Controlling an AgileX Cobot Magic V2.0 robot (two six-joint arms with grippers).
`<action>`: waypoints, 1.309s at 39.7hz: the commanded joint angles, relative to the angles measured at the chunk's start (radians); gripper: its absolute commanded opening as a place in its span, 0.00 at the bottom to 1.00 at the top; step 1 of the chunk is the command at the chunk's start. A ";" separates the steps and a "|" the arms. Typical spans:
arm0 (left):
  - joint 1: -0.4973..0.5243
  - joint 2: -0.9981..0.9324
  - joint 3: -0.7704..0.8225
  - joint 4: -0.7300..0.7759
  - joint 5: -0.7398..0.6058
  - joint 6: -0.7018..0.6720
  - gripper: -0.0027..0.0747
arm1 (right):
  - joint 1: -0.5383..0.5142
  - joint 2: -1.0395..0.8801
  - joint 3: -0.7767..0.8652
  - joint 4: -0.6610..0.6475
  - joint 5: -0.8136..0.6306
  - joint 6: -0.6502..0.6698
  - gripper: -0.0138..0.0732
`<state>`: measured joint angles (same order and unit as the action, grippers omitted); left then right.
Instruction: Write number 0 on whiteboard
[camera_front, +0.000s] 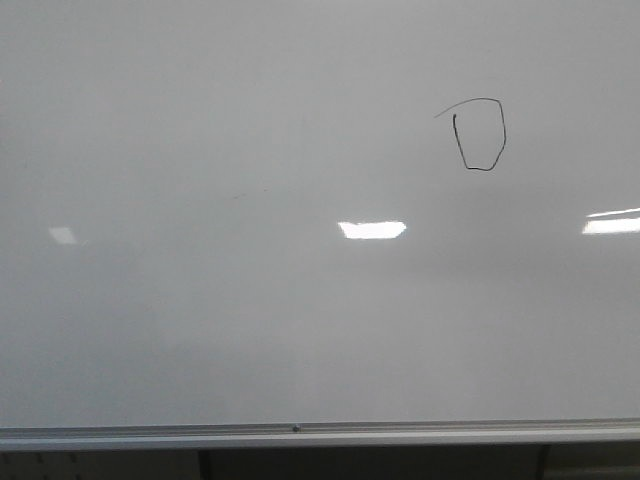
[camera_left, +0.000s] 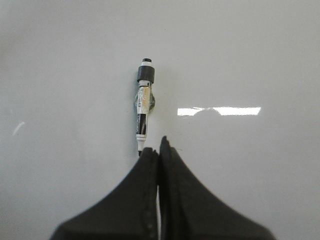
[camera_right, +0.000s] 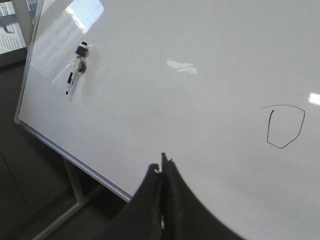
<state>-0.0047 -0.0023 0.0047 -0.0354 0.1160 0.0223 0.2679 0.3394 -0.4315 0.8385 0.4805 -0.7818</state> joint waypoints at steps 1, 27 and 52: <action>-0.003 -0.021 0.024 -0.009 -0.088 -0.008 0.01 | 0.000 0.009 -0.025 0.025 -0.057 -0.002 0.08; -0.003 -0.021 0.024 -0.009 -0.088 -0.008 0.01 | 0.000 0.009 -0.025 0.025 -0.057 -0.002 0.08; -0.003 -0.021 0.024 -0.009 -0.088 -0.008 0.01 | -0.088 -0.161 0.241 -0.417 -0.349 0.364 0.08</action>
<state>-0.0047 -0.0023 0.0047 -0.0354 0.1155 0.0223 0.2178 0.2024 -0.2007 0.5742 0.2108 -0.5756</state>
